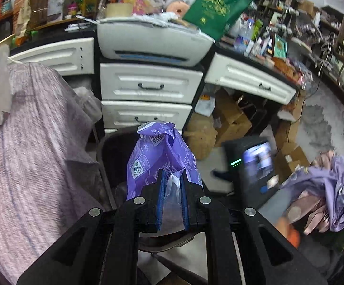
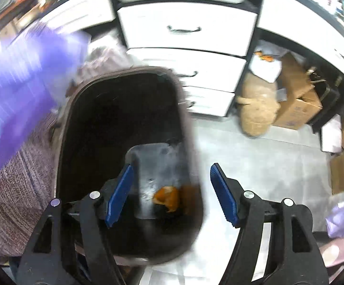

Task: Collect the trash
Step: 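Carry the peel and purple bag to the black bin and open both grippers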

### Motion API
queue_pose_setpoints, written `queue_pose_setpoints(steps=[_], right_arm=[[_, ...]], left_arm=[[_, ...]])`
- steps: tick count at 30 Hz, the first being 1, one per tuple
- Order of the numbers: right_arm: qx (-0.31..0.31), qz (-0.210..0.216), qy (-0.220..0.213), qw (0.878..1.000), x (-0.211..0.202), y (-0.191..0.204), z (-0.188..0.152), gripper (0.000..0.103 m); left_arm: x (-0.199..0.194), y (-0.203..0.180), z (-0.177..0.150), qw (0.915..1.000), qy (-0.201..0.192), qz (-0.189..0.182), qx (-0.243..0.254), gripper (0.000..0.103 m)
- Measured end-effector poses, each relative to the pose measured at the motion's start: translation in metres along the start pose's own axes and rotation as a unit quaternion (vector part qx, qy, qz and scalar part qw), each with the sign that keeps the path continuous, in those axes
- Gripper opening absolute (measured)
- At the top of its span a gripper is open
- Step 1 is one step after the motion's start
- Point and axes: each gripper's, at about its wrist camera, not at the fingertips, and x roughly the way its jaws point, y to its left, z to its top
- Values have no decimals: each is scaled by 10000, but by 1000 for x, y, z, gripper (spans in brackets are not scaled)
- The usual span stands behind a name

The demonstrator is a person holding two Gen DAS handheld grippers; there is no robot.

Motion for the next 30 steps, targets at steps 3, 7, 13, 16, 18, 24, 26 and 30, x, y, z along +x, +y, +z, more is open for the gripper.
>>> queue_pose_setpoints(steps=[3,7,13,16,18,24,26,30], right_arm=[[151,-202,-181,9995,-18,-17,-5,67],[306,-419,-389,9979,-36,-38,-12,68],[526,-551,-514,9958,-50,-54,-27,68],[656,-574,-537,9947,-52,-63,-32,68],[718,-615,-559,9940,-53,-67,-35,68],[928,-685,-606,9915,-58,-76,-40,70],[1003,-685,-660,9904,-60,-78,-41,79],[1056,-707,-722,9893,-64,-79,-41,80]], left_arm=[[17,-6,-5,9998,176,40,86,13],[36,-10,-8,9992,382,75,125,13],[57,-19,-13,9977,601,157,267,13],[67,-19,-16,9968,746,121,270,16],[70,-19,-18,9963,806,106,269,37],[64,-22,-21,9973,658,87,327,80],[60,-25,-22,9974,617,78,364,84],[48,-30,-26,9983,453,-8,374,90]])
